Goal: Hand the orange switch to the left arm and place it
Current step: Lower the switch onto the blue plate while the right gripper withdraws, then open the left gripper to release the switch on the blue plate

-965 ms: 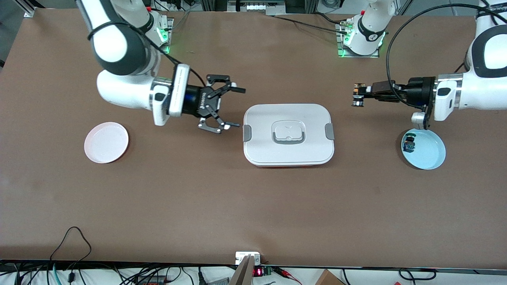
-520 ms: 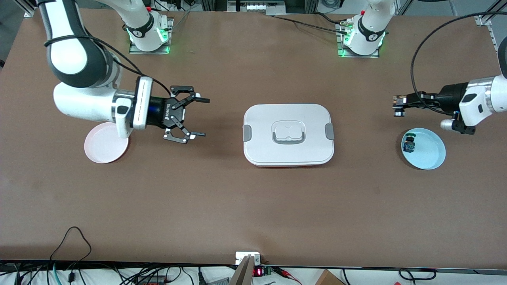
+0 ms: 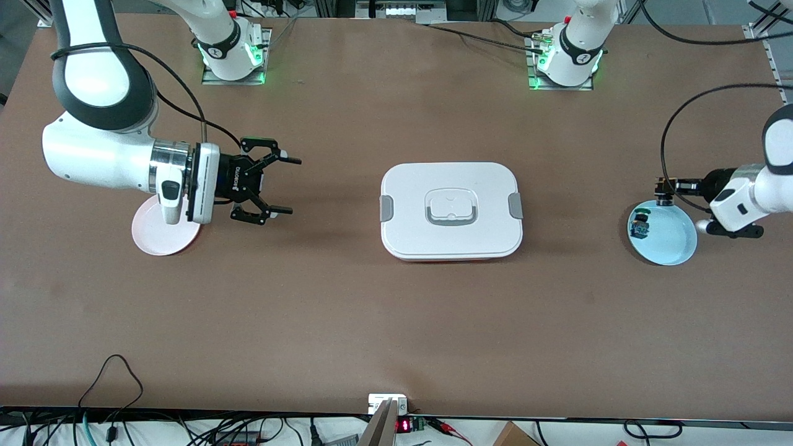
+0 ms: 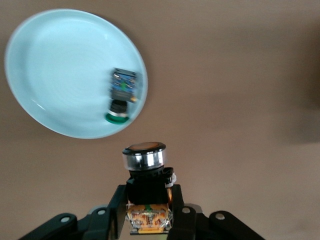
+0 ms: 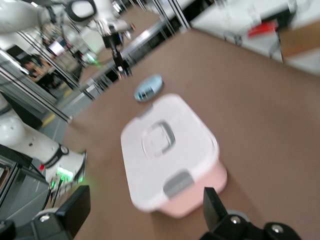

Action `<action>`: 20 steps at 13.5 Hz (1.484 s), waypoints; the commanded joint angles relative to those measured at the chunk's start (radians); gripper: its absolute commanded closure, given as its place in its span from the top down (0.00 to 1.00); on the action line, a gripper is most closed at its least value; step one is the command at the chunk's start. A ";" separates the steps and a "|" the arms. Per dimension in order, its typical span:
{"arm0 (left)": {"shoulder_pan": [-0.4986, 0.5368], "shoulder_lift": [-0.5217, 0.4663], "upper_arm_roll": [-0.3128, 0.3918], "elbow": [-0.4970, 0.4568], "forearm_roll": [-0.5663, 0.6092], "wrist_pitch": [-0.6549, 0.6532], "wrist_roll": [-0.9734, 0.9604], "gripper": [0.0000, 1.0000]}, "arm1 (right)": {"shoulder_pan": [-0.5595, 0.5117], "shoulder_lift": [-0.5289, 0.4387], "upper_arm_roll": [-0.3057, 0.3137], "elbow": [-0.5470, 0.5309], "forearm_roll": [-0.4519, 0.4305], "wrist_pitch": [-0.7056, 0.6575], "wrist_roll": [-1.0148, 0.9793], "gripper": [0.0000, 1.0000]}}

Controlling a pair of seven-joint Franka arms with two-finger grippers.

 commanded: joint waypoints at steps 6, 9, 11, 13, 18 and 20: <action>0.025 0.201 -0.010 0.042 0.303 0.149 -0.108 0.01 | -0.052 -0.029 -0.012 0.044 -0.592 -0.079 0.522 1.00; 0.031 0.256 0.005 0.047 0.318 0.229 -0.102 0.01 | -0.052 -0.029 -0.012 0.048 -0.765 -0.124 0.821 1.00; 0.031 0.302 0.008 0.122 0.318 0.228 -0.105 0.03 | -0.052 -0.029 -0.012 0.059 -0.929 -0.139 0.926 1.00; 0.031 0.348 0.010 0.169 0.319 0.228 -0.099 0.03 | -0.064 -0.029 -0.015 0.094 -1.014 -0.214 1.018 1.00; 0.044 0.355 0.010 0.174 0.308 0.225 -0.088 1.00 | -0.177 -0.020 0.001 0.312 -1.183 -0.454 1.083 1.00; 0.067 0.350 0.007 0.177 0.302 0.223 -0.090 1.00 | -0.329 -0.029 0.117 0.340 -1.184 -0.457 1.049 1.00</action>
